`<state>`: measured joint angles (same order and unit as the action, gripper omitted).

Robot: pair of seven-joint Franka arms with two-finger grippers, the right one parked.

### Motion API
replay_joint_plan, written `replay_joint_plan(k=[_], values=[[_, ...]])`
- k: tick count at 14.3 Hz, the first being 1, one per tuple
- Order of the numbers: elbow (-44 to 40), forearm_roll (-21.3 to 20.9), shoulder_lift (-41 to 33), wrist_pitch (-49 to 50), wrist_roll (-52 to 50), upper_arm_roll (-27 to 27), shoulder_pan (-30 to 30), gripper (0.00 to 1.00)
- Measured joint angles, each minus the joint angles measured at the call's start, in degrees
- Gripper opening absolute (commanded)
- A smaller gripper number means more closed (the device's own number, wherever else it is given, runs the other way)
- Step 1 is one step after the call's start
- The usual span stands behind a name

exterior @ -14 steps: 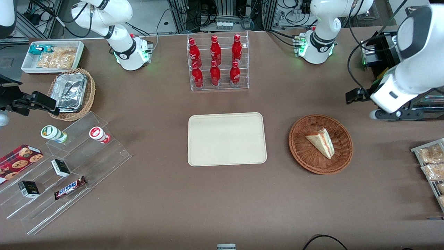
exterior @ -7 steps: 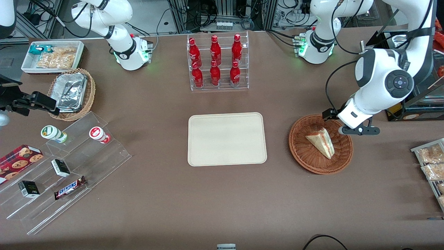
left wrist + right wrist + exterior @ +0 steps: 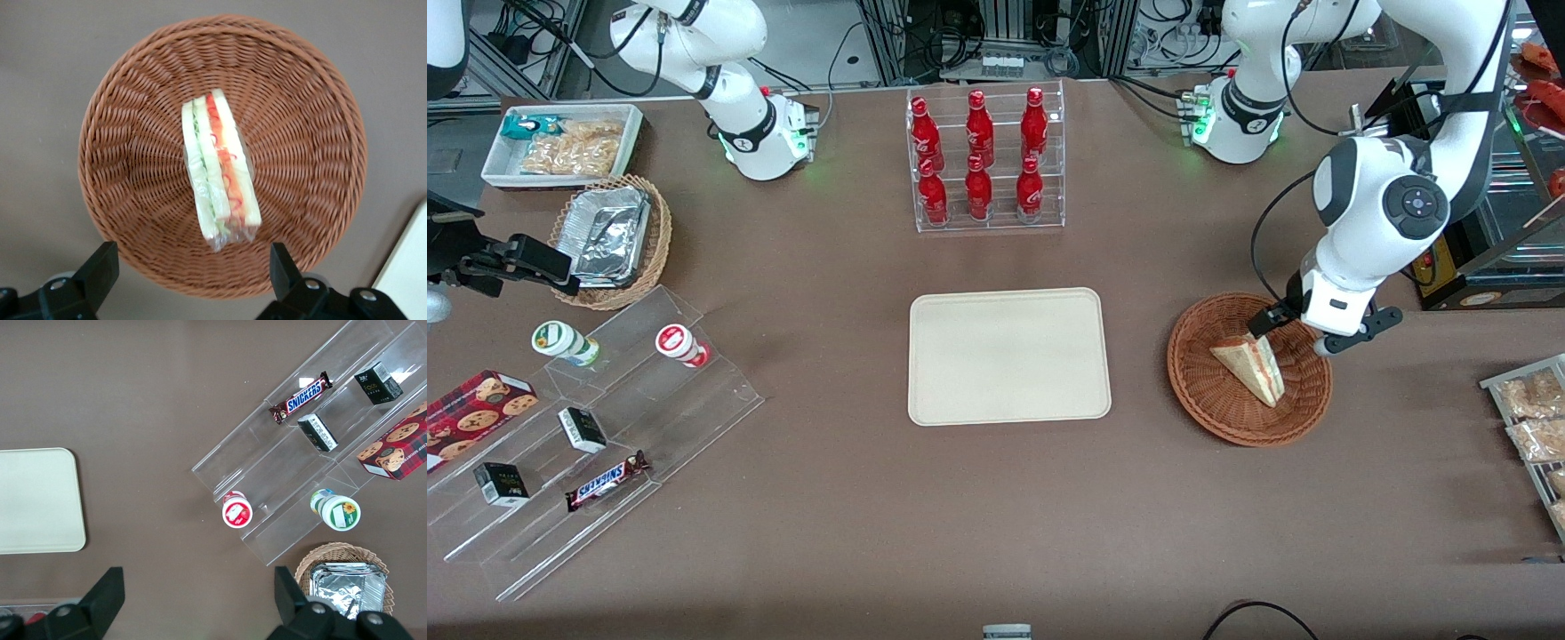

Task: Place sandwich from basket to tray
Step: 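Close the left gripper on the wrapped sandwich, then lift the sandwich and carry it with the left gripper over the cream tray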

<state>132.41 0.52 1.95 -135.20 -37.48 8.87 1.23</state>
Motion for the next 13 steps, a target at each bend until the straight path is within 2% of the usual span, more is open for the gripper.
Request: replay_joint_plan(k=[4,7,8,10,11,13], values=[[0.76,0.0,3.47,-5.94,-13.75,0.05,-1.35,1.0],[0.77,0.0,7.03,-9.62,-15.93,0.05,-2.0,1.0],[0.77,0.0,8.19,-11.18,-15.96,0.04,-2.0,0.9],[0.73,0.0,10.12,-13.31,-15.97,-0.05,-1.99,0.19],[0.67,0.0,10.68,-13.74,-15.97,-0.1,-1.99,0.08],[0.48,0.0,10.99,-13.77,-15.81,-0.21,-1.97,0.05]])
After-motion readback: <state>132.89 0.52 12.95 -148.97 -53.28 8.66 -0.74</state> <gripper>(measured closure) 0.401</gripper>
